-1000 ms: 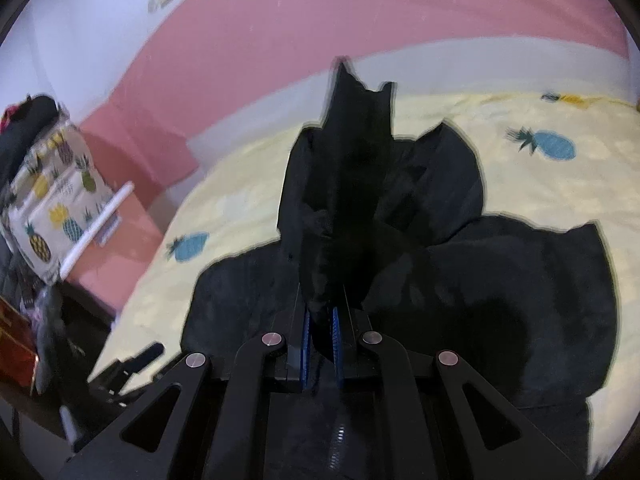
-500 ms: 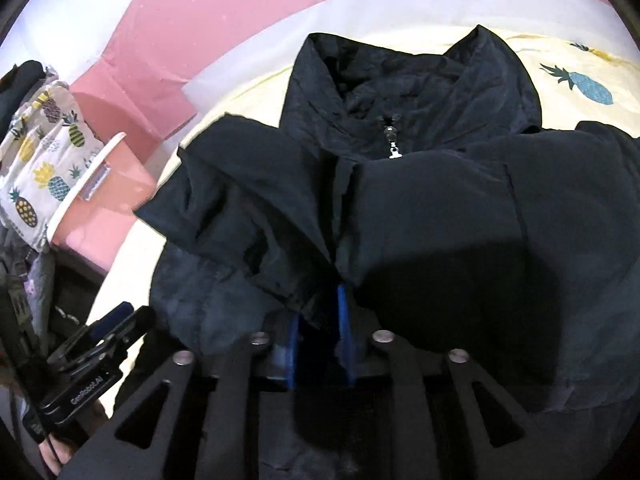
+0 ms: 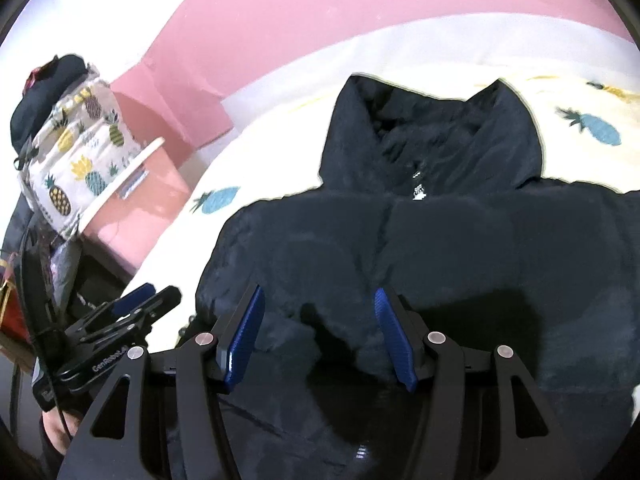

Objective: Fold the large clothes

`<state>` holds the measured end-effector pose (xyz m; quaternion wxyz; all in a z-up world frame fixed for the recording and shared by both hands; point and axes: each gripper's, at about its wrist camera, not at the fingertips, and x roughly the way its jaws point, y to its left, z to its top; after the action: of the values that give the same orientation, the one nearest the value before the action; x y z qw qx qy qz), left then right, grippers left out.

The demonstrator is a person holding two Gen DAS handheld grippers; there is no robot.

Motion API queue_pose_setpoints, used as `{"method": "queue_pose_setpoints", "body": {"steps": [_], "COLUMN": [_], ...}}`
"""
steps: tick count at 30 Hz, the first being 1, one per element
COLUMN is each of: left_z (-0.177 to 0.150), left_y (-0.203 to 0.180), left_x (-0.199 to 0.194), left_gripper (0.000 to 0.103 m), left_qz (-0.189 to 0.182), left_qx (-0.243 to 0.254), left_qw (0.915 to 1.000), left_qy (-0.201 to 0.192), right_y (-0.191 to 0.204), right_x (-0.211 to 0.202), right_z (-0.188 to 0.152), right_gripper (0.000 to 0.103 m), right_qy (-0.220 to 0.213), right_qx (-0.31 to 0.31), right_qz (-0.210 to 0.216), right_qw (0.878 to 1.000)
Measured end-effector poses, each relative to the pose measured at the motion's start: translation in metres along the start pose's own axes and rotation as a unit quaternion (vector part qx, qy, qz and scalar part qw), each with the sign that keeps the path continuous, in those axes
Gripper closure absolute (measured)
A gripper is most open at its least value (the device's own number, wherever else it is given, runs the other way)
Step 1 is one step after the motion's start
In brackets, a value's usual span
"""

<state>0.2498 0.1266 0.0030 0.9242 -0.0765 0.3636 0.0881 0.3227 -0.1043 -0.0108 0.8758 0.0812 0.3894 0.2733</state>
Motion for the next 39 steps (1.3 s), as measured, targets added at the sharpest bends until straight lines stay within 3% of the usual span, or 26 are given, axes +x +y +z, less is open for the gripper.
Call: {"method": "queue_pose_setpoints", "body": {"steps": [6, 10, 14, 19, 22, 26, 28, 32, 34, 36, 39], "left_z": [0.019, 0.035, 0.038, 0.012, -0.005, -0.004, 0.0, 0.014, 0.026, 0.038, 0.05], "left_y": [-0.017, -0.037, -0.053, -0.056, -0.055, -0.057, -0.056, -0.048, -0.053, -0.063, -0.081], "left_x": [-0.01, 0.001, 0.035, 0.086, 0.09, 0.087, 0.078, 0.046, 0.036, 0.036, 0.059], "left_gripper": [0.041, 0.041, 0.041, 0.049, 0.05, 0.05, 0.051, 0.051, 0.051, 0.051, 0.051], "left_qz": [-0.024, -0.078, -0.138, -0.107, -0.093, -0.083, -0.076, -0.077, -0.075, -0.083, -0.089], "left_qx": [0.01, 0.005, -0.006, 0.002, 0.016, 0.015, 0.012, 0.0, 0.003, 0.006, 0.019], "left_qw": [0.9996, 0.9967, 0.9904, 0.992, 0.994, 0.9943, 0.9945, 0.996, 0.997, 0.9965, 0.9959], "left_qy": [-0.012, -0.018, 0.013, 0.067, 0.055, 0.065, 0.071, 0.046, 0.023, 0.008, 0.004], "right_y": [-0.05, -0.097, -0.137, -0.145, -0.145, -0.148, -0.15, -0.166, -0.178, -0.188, -0.202], "right_x": [-0.032, -0.05, -0.058, -0.023, -0.008, -0.022, -0.049, -0.081, -0.079, -0.066, -0.037], "right_z": [0.008, 0.006, 0.001, -0.007, -0.012, -0.005, 0.0, 0.014, 0.02, 0.026, 0.027], "right_gripper": [0.045, 0.045, 0.045, 0.045, 0.045, 0.045, 0.045, 0.045, 0.049, 0.064, 0.067], "right_qy": [-0.031, -0.049, -0.056, -0.003, 0.004, 0.005, -0.027, -0.074, -0.067, -0.051, -0.015], "right_qx": [0.025, 0.054, 0.084, 0.068, 0.053, 0.061, 0.059, 0.052, 0.054, 0.056, 0.058], "right_qz": [-0.064, -0.123, -0.162, -0.168, -0.171, -0.152, -0.146, -0.186, -0.204, -0.219, -0.231], "right_qw": [0.997, 0.99, 0.982, 0.984, 0.984, 0.986, 0.987, 0.978, 0.975, 0.973, 0.971]}}
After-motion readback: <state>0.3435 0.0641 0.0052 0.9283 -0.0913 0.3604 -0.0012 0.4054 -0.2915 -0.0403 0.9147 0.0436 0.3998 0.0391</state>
